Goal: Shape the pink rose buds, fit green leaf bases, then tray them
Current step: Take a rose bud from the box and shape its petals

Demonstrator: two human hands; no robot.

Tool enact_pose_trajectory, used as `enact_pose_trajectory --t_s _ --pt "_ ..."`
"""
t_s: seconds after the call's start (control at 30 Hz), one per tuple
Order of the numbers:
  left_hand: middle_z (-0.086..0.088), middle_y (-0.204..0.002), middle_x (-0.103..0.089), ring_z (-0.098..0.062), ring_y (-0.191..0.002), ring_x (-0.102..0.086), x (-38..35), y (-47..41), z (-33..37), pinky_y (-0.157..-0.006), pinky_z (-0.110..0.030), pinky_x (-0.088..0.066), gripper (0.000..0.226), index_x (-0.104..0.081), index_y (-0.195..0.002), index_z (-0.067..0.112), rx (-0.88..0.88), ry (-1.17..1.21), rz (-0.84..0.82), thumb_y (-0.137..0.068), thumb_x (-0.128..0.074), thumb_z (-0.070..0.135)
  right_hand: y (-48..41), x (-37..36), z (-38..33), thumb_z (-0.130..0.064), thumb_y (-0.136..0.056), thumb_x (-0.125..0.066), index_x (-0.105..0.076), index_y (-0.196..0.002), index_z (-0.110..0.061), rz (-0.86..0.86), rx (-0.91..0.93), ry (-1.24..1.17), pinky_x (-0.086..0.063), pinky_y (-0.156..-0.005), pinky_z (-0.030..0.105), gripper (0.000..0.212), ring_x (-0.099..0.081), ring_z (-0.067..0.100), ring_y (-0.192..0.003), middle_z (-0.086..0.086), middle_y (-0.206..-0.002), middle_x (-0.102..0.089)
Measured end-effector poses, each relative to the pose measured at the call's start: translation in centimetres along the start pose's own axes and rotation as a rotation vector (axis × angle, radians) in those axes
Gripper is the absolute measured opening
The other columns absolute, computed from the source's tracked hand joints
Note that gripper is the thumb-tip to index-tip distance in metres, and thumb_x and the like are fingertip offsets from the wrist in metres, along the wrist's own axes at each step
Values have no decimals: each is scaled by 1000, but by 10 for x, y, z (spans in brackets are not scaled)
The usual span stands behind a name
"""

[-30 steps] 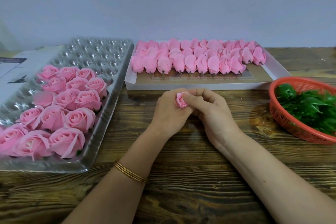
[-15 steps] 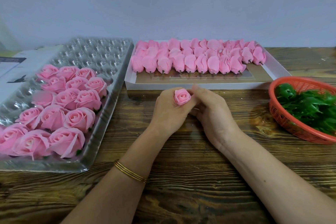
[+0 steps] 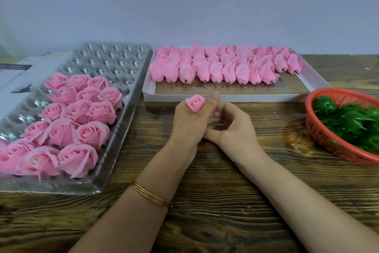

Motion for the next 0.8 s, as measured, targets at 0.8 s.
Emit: enact_pose_trajectory --t_s 0.8 --pt "-19 -84 -63 -26 -78 -63 1 -3 -2 -72 -32 -56 23 -64 -91 -1 95 -40 -130 -88 -70 21 -1 1 -1 16 -71 -75 -62 -87 -7 -39 -59 -26 -55 -72 25 31 -61 17 -71 8 -76 -65"
Point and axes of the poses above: each hand's wrist, its own y-axis away from the middle knuckle, its own x-axis out of the back of the hand, z = x × y, the point moved 7 cm from there along -y, towards the middle knuckle
